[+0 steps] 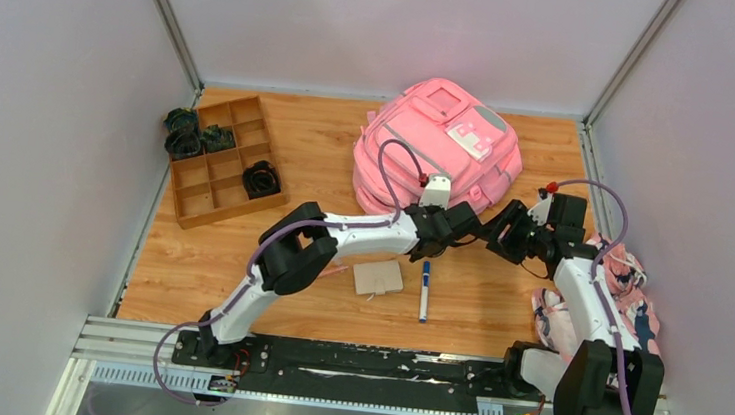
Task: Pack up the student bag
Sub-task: Zip the student bag at the center of the board.
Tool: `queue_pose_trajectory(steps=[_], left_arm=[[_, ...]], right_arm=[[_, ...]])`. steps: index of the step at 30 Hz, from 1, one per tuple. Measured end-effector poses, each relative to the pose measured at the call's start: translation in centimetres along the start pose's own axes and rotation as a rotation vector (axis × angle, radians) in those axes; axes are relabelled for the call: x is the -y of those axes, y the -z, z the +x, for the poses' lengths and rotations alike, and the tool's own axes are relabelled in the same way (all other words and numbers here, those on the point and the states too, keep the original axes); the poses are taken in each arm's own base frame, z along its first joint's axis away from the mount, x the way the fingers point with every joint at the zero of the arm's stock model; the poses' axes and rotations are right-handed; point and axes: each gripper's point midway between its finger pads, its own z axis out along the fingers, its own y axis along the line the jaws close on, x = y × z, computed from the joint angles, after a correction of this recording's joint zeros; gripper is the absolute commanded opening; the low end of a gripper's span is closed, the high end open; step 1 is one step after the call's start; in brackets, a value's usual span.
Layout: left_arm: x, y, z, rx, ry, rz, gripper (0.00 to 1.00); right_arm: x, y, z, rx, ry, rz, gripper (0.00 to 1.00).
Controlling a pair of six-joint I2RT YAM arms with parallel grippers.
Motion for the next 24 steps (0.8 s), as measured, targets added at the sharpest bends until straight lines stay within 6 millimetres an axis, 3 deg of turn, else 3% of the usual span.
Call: queue_pose_trajectory(steps=[7,15,24], left_arm=[[-0.9,1.5,1.5,-0.055,-0.085,0.175,0.0],[-0.4,5.2,-2.5,-0.082,-0.145,0.45,0.0],[0.1,6.0,-1.0,-0.141,-0.236,0.558,0.0]], right_arm=[[-1.4,-0.2,0.7,-0.052,-0.021,-0.09,0.64],[-0.8,-3.9,1.8,-0.051,-0.278,-0.166,0.64],[-3.3,-6.1,-0.5,0.015,-0.404,-0.273,0.7]])
